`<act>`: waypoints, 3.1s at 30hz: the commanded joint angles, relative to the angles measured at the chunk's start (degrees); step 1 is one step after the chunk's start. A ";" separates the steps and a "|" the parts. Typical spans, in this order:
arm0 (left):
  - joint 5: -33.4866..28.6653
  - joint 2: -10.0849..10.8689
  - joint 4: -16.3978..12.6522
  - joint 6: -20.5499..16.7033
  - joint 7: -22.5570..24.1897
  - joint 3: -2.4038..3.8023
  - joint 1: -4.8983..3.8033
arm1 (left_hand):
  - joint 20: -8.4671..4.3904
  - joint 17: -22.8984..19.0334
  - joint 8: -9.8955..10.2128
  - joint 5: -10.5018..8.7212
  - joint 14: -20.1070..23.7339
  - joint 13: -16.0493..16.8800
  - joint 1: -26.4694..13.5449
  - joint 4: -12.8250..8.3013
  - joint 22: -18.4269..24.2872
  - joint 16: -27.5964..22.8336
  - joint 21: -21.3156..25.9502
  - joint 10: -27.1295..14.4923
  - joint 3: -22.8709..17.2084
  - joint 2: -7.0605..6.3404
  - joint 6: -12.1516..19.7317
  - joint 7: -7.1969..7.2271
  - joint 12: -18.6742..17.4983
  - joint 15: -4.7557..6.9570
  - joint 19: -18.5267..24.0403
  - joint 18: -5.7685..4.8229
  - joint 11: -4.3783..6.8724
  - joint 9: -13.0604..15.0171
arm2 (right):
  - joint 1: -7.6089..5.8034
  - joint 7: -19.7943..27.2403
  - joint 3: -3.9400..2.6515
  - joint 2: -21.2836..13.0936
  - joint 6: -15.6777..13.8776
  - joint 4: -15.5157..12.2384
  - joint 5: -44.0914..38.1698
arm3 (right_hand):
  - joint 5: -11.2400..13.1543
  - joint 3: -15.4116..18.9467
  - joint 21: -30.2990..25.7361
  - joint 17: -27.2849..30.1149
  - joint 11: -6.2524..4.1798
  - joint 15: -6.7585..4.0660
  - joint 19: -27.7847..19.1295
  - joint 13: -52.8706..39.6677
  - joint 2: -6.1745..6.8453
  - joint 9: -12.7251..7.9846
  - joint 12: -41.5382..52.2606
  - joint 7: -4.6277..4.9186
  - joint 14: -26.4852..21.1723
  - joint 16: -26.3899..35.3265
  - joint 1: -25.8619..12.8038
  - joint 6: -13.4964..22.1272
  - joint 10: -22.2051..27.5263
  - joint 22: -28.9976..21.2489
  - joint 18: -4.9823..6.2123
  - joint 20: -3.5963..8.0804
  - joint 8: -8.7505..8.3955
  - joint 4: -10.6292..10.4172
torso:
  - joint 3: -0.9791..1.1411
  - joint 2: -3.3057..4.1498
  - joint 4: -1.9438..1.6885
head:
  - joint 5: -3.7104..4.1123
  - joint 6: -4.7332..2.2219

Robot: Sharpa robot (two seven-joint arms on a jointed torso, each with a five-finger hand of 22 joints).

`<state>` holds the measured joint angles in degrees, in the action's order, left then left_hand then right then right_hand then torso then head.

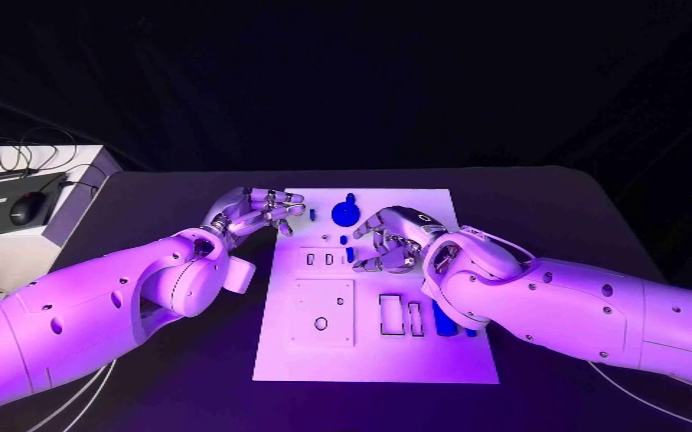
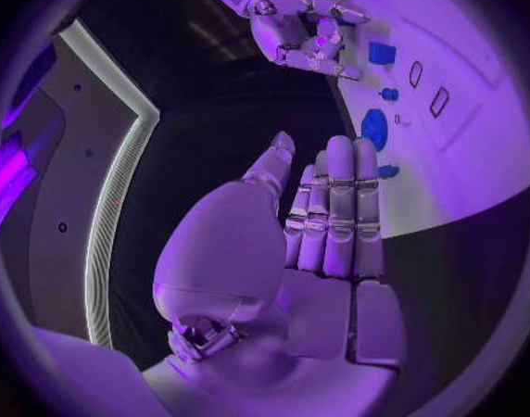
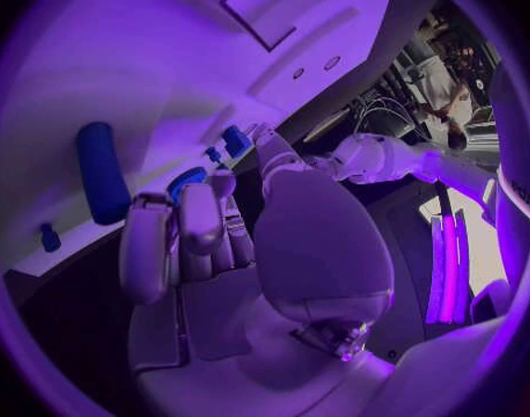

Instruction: Assemble the parts on the task board

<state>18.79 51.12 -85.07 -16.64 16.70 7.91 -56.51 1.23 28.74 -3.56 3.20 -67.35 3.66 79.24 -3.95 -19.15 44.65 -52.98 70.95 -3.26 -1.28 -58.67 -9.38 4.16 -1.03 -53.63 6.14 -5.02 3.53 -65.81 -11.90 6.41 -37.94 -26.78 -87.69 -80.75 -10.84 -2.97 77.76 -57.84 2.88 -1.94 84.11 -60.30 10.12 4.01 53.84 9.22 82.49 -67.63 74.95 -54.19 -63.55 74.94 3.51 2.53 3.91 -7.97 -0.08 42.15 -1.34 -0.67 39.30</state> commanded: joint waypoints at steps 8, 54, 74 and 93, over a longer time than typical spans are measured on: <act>2.22 0.00 -0.29 1.32 -1.20 0.05 0.06 | -0.51 2.00 -0.16 -0.09 1.80 0.41 -0.02 -0.37 -1.49 4.39 -2.42 2.57 0.74 0.06 0.59 0.63 2.78 0.53 1.35 -0.24 1.11 0.10 | -0.45 7.34 -0.90 -4.43 -6.94 -3.18 5.92 | -0.19 1.24 0.01 0.07 0.34 0.52 4.19 0.43 0.55 -0.04 -0.06 0.69 -0.15 -0.16 0.14 0.89 0.38 11.76 -0.30 -0.37 -0.24 -1.77 | 0.08 -0.04 0.10 | -0.17 -0.48; 18.56 -13.37 7.40 18.31 -50.77 -6.95 -14.88 | -5.56 24.08 -13.23 -0.29 -13.39 40.11 -15.72 13.88 -18.96 18.02 -17.52 0.53 5.07 -1.51 -4.66 7.17 41.99 6.31 -11.61 1.70 7.35 23.19 | -4.52 21.95 -1.78 -14.39 -10.20 -1.15 39.54 | -7.08 6.87 -3.74 2.87 -1.13 -0.75 3.93 0.04 -9.85 2.32 -1.00 -1.43 -0.14 3.46 -6.97 -4.80 0.17 10.95 0.00 0.96 1.08 8.37 | 2.35 -2.97 0.85 | -0.90 0.91; 21.96 -17.29 9.83 25.74 -55.29 -9.07 -16.83 | -5.91 24.75 -11.79 -0.04 -13.24 42.15 -21.88 17.05 -25.79 19.96 -18.30 0.75 -13.93 -8.19 -4.45 8.09 41.83 6.66 -13.24 1.15 7.85 41.05 | -4.44 20.13 -1.61 -15.21 -10.28 -1.25 38.35 | -8.05 7.00 -3.79 2.89 -1.08 -0.71 3.95 -0.12 -9.70 2.51 -0.98 -1.35 -0.14 3.47 -7.32 -4.70 0.14 10.94 0.04 0.90 0.60 8.49 | 2.20 -2.74 0.79 | -0.67 1.83; 23.07 -20.09 13.97 29.75 -56.26 -9.28 -16.85 | -5.73 24.31 -8.34 -0.04 -13.12 42.24 -21.81 15.86 -27.60 19.55 -16.83 0.40 -15.09 -8.02 -5.41 7.85 41.69 6.51 -13.39 1.17 7.67 43.01 | -4.43 19.53 -1.58 -14.82 -10.32 -0.85 38.05 | -8.23 6.97 -3.76 2.81 -1.05 -0.69 3.96 -0.08 -9.68 2.59 -1.11 -1.31 -0.12 3.39 -7.50 -4.64 0.19 10.96 0.04 0.87 0.48 8.52 | 2.15 -2.67 0.73 | -0.57 2.47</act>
<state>41.06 31.20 -71.29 10.44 -39.11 -1.38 -73.25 -4.69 53.11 -12.29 3.08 -80.78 45.85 57.65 12.17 -46.66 64.50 -70.06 71.59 -18.12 -9.30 -64.01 -1.42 46.14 5.62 -66.76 7.05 2.95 46.47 -70.26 7.73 4.85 -52.79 -37.53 -88.58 -42.06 -18.76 4.02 74.17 -54.95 1.96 -2.27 84.00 -60.33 0.60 6.52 52.56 7.55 82.39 -64.29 67.86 -58.96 -63.46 74.92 3.50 3.06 4.75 0.17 2.10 39.45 -0.59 -1.23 41.69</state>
